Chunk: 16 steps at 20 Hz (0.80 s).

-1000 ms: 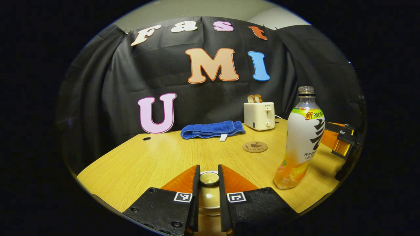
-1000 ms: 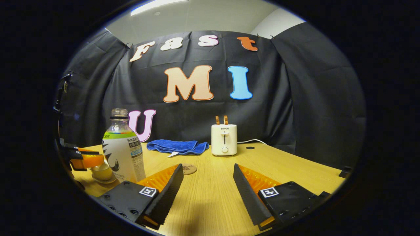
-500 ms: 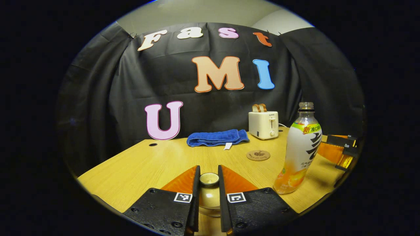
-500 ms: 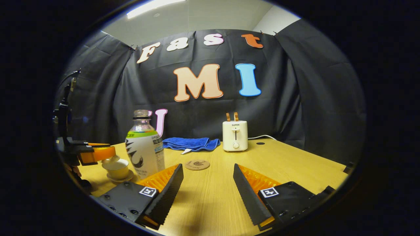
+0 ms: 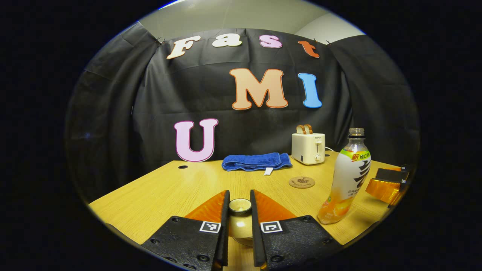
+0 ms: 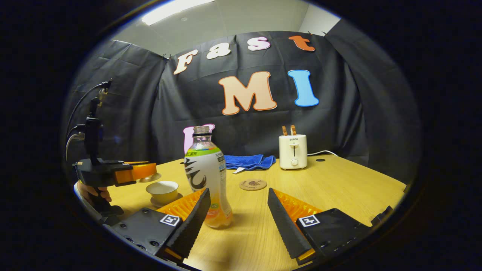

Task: Open the teacup lid with one hand, grasp the water bottle and pour water into the teacup with the other hand; after pouring, place the water bottle on the coaster and then close the teacup lid.

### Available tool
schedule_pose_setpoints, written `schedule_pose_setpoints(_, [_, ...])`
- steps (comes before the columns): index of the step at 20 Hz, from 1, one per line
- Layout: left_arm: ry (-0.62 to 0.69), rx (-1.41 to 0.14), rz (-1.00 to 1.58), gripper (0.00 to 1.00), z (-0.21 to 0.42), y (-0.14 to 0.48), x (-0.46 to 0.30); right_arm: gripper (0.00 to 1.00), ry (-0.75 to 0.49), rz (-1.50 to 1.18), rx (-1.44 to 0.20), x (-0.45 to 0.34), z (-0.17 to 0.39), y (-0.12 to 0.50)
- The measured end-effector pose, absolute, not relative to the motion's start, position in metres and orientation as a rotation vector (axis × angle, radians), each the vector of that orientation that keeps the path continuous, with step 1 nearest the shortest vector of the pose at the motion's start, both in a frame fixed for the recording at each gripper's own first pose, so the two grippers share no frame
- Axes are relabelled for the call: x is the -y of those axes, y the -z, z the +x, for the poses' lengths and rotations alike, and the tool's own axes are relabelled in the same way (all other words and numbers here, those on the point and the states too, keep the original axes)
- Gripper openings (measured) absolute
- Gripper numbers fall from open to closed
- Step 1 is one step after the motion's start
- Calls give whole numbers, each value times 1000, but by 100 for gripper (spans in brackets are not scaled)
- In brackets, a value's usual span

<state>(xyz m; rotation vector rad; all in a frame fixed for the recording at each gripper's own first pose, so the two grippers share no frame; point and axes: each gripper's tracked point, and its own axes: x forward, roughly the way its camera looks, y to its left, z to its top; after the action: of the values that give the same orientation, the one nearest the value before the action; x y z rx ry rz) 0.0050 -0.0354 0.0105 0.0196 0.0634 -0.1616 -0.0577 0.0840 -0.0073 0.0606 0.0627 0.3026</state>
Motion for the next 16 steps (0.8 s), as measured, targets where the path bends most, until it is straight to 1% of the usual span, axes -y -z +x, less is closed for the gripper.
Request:
schedule_pose_setpoints(1, [159,-61,21,24,5,-11,34,95,-318,52,-64,-90,-57,9])
schedule_pose_setpoints(2, [156,-60,18,24,5,-11,32,97,-336,45,-70,-98,-57,11])
schedule_pose_setpoints(4, [151,-57,9,24,4,-12,30,97,-376,37,-96,-111,-56,17])
schedule_pose_setpoints(5, [148,-55,6,24,4,-13,28,94,-395,40,-97,-120,-55,17])
schedule_pose_setpoints(6, [144,-53,7,24,4,-15,25,100,-399,35,-96,-122,-53,15])
schedule_pose_setpoints(7, [140,-50,8,24,4,-14,24,99,-398,25,-102,-124,-51,16])
schedule_pose_setpoints(8, [137,-49,9,24,5,-14,22,95,-402,15,-112,-127,-49,20])
schedule_pose_setpoints(12, [126,-45,4,24,5,-16,15,95,-418,-1,-136,-140,-39,24])
schedule_pose_setpoints(13, [124,-47,2,24,6,-15,14,97,-416,-11,-134,-142,-37,22])
schedule_pose_setpoints(14, [124,-49,0,24,6,-14,14,95,-408,-23,-131,-143,-35,22])
schedule_pose_setpoints(16, [122,-49,-1,24,7,-15,12,96,-397,-39,-133,-145,-28,24])
